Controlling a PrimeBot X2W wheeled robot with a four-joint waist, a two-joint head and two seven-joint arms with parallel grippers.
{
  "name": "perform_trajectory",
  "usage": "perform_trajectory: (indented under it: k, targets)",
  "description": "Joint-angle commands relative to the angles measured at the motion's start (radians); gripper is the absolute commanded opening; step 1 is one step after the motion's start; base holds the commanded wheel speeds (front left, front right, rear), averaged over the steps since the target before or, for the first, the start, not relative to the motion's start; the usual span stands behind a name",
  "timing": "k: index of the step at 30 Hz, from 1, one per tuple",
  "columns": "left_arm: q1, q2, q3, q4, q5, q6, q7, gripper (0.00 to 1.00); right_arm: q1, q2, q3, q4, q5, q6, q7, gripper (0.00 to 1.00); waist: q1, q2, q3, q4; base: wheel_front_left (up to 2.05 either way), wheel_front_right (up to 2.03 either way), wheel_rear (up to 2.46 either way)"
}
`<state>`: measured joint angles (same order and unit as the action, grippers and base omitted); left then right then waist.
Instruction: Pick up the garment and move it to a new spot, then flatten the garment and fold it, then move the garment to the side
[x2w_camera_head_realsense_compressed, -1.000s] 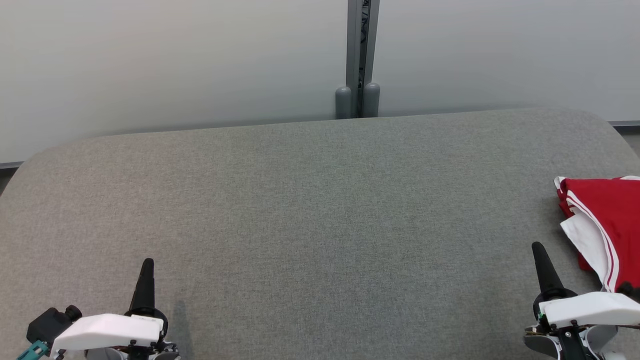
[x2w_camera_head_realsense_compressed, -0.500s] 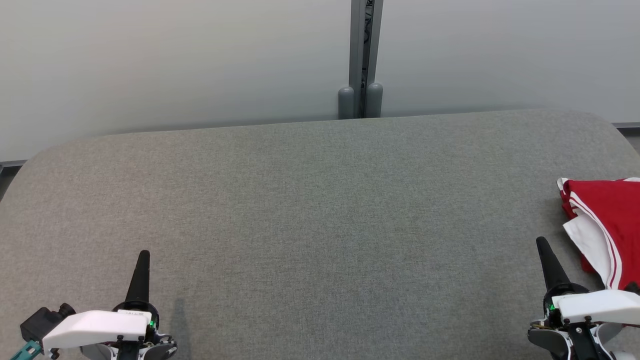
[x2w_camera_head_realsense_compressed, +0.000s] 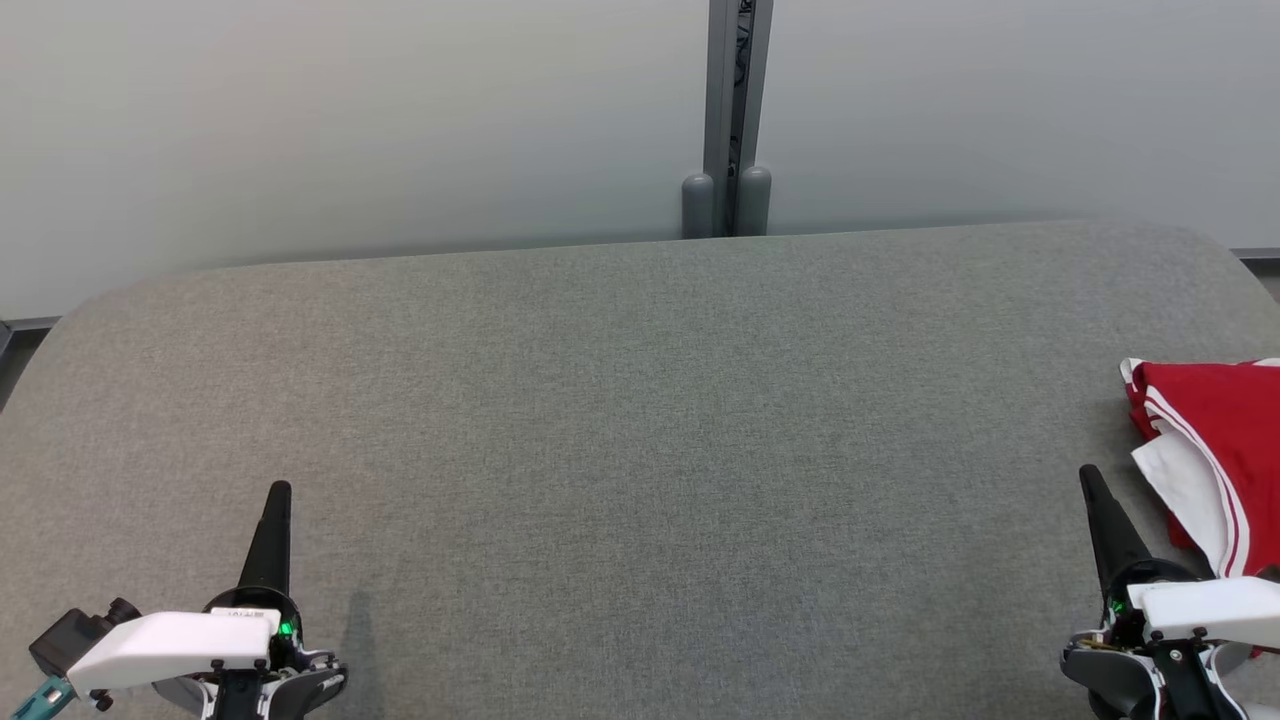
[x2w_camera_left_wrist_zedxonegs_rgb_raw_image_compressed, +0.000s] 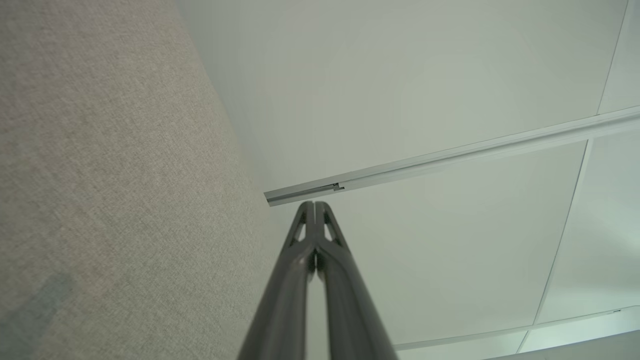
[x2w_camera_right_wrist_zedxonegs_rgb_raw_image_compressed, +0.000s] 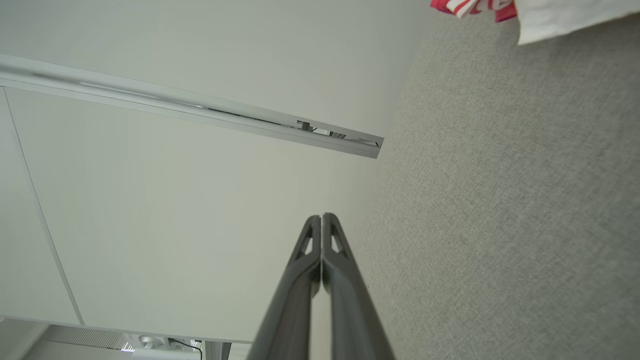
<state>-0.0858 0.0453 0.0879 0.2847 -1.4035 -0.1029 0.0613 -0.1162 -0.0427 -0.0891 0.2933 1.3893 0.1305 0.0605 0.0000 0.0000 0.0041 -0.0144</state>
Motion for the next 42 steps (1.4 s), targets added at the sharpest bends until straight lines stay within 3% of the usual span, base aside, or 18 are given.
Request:
perform_trajectory:
  k: [1, 29, 42]
  targets:
    - [-0.02, 0.006, 0.008, -0.012, -0.021, -0.007, 0.006, 0.0, 0.003, -0.01, -0.006, -0.015, 0.025, 0.0, 0.006, 0.0, 0.0, 0.0, 0.0, 0.001, 0.0, 0.0, 0.0]
    - [-0.03, 0.007, 0.03, -0.044, -0.215, -0.031, 0.056, 0.0, 0.012, -0.012, -0.027, -0.053, 0.231, 0.0, 0.057, 0.0, 0.0, 0.0, -0.001, 0.014, 0.0, 0.0, 0.0]
    - [-0.029, 0.007, 0.029, -0.042, -0.21, -0.03, 0.056, 0.0, 0.012, -0.012, -0.027, -0.052, 0.225, 0.0, 0.057, 0.0, 0.0, 0.0, -0.001, 0.014, 0.0, 0.0, 0.0]
